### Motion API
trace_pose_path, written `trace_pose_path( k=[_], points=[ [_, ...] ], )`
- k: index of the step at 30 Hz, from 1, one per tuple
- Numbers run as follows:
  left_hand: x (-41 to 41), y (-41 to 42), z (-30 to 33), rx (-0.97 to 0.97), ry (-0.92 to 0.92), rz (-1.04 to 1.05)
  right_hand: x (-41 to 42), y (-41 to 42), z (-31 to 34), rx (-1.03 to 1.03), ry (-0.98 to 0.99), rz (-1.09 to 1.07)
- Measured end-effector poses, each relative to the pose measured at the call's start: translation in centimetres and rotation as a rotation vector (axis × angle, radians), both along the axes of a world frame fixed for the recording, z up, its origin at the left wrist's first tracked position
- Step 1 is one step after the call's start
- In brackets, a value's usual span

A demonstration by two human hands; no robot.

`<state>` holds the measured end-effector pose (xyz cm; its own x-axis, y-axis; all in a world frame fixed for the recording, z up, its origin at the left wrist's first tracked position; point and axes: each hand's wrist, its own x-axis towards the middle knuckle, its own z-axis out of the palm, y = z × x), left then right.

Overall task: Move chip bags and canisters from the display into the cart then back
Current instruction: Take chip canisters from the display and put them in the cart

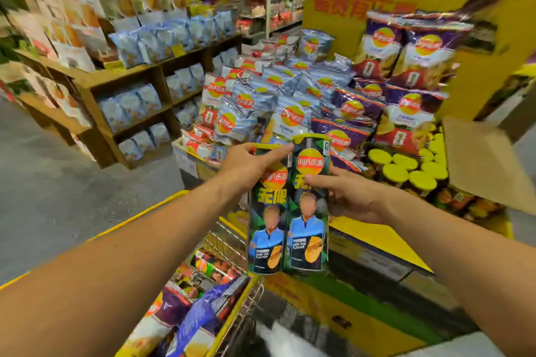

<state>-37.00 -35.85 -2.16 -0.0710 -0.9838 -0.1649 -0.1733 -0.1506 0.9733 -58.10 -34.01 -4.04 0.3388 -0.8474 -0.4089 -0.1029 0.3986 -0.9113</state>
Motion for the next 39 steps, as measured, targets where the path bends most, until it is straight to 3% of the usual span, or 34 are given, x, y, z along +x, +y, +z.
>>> trace_pose_path(
  k=[11, 19, 26, 33, 39],
  points=[
    [-15.3, -1.3, 1.7, -0.077, -0.034, -0.275, -15.3, 2.2, 1.7, -0.028, 0.185, -0.247],
    [-26.0, -1.4, -0.4, -0.194, -0.220, -0.474, -24.8, 4.7, -0.5, -0.033, 0.250, -0.381],
    [-33.2, -2.1, -3.7, -0.277, -0.470, -0.644, -32.2, 6.4, -4.1, -0.052, 0.370, -0.453],
    [-38.9, -4.0, -7.8, -0.597, -0.999, -0.884, -35.8, 6.3, -9.4, -0.061, 0.730, -0.577],
    [-41.9, -6.5, -11.0, -0.875, -1.160, -0.962, -37.4, 4.6, -13.1, 0.074, 0.910, -0.637]
  ],
)
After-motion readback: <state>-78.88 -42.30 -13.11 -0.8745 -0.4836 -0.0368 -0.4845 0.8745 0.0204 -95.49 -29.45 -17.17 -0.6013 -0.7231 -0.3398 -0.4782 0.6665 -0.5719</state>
